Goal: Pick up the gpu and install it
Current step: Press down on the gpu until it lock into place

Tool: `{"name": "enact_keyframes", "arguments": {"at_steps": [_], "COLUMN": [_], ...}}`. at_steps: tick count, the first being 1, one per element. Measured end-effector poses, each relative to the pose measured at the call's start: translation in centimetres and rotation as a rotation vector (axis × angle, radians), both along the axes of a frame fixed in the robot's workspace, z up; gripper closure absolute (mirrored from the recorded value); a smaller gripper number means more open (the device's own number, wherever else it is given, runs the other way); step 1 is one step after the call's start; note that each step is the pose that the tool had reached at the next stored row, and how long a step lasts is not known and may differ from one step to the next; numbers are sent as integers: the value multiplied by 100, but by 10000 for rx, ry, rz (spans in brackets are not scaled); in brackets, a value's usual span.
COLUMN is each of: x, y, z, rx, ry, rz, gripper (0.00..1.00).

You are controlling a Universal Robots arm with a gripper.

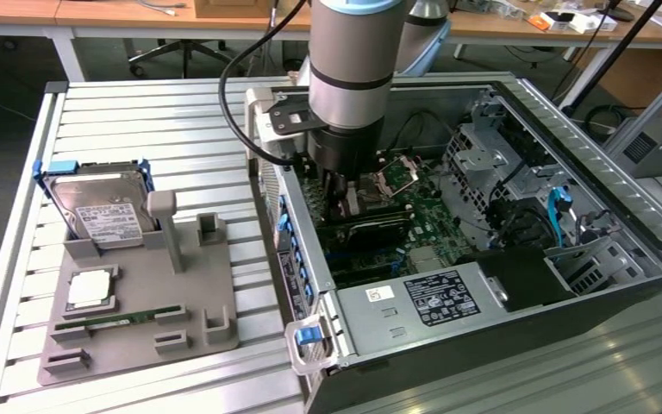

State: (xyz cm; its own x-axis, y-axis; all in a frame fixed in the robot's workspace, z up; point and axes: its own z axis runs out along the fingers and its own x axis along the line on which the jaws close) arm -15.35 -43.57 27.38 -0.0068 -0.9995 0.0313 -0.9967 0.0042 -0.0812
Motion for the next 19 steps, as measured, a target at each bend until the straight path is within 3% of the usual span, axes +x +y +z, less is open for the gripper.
{"name": "enact_keyframes", "arguments": {"at_steps": [5,12,15,19], "x": [0,0,0,0], "y": [-35,-39,11,43], "z": [1,0,0,0], "rx": [-4,-5,-41,-45], "ry": [1,0,1,-1], "rz": [2,1,3,6], "gripper": [89,89,89,89]}}
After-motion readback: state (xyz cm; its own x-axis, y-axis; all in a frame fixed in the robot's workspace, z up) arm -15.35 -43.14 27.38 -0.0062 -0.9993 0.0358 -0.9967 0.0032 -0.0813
